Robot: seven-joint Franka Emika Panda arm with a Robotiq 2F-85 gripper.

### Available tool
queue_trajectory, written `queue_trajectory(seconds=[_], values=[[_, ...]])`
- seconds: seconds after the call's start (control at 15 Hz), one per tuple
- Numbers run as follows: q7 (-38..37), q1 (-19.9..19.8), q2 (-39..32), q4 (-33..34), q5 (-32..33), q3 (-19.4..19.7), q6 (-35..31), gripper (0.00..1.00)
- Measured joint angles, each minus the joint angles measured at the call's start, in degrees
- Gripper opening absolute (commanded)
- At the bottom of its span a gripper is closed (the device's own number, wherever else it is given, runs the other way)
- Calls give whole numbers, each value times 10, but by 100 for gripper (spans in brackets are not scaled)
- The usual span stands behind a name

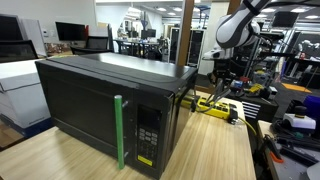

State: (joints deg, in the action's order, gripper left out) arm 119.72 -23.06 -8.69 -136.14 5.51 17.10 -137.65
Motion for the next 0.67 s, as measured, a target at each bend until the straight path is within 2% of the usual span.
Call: queue_trajectory(seconds=[0.13, 0.27, 0.67], values=[[0, 0, 0, 0, -9, -1, -4, 1], [0, 0, 0, 0, -11, -2, -9, 3], [-4, 0, -1, 0, -12, -2, -9, 3]])
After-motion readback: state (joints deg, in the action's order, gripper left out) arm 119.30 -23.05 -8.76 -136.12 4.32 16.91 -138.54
